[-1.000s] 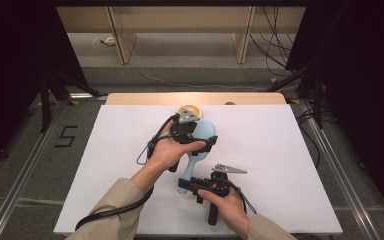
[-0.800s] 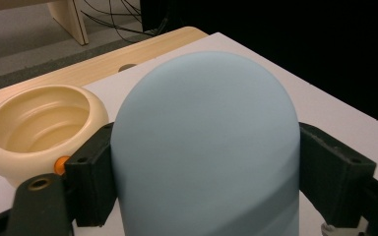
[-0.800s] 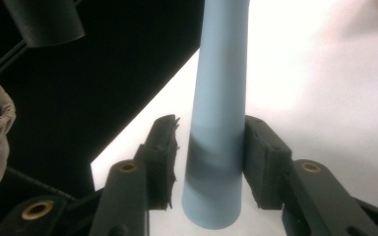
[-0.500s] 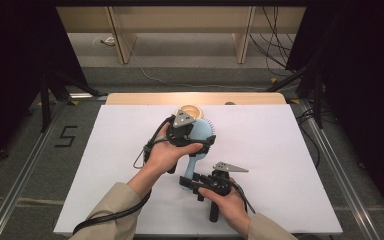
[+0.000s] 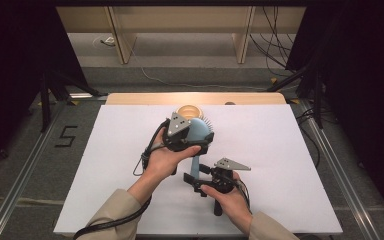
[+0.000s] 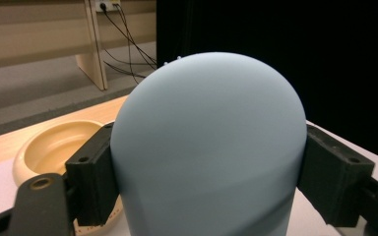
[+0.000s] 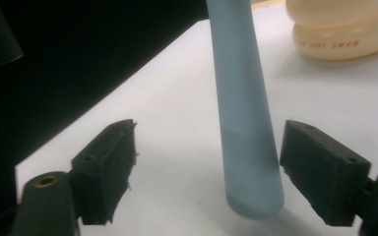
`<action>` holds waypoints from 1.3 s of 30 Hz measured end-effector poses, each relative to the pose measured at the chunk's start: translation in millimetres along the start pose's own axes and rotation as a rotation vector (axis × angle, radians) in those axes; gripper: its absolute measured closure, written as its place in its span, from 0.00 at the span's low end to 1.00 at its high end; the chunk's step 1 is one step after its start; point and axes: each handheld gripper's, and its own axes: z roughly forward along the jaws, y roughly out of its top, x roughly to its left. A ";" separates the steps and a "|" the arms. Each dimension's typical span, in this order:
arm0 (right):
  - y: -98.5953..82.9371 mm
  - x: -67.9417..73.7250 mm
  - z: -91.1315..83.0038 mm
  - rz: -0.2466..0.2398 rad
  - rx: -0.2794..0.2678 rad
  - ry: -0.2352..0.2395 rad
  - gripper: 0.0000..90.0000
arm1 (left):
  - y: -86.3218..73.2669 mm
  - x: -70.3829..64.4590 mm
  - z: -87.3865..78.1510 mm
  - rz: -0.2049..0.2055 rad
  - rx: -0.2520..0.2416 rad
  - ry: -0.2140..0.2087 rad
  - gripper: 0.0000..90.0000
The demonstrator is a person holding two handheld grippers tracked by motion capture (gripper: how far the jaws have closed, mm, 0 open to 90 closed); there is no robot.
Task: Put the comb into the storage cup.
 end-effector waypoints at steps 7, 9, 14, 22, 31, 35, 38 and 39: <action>7.5 -4.6 -5.1 -0.082 -0.014 -0.047 0.18 | 0.3 2.6 -1.2 -0.003 -0.037 0.055 0.22; 8.5 -4.7 -6.1 -0.100 -0.009 -0.054 0.18 | 0.3 4.2 -1.2 -0.007 -0.043 0.076 0.22; 10.9 -5.3 -8.7 -0.127 -0.006 -0.071 0.17 | -0.2 9.4 -0.9 -0.019 -0.050 0.114 0.22; 15.3 -11.8 -14.2 -0.190 0.026 -0.091 0.17 | -0.8 20.1 -2.2 -0.046 -0.058 0.207 0.22; 20.4 -20.6 -23.0 -0.240 0.046 -0.112 0.17 | 2.1 29.9 -5.4 -0.054 -0.074 0.263 0.22; 23.3 -24.7 -28.5 -0.261 0.045 -0.120 0.17 | 2.6 34.0 -5.4 -0.053 -0.077 0.279 0.22; 25.1 -27.9 -33.0 -0.280 0.045 -0.121 0.17 | 3.2 36.5 -5.9 -0.048 -0.084 0.294 0.22; 25.5 -28.9 -34.7 -0.282 0.050 -0.118 0.17 | 3.8 37.5 -6.1 -0.047 -0.086 0.297 0.22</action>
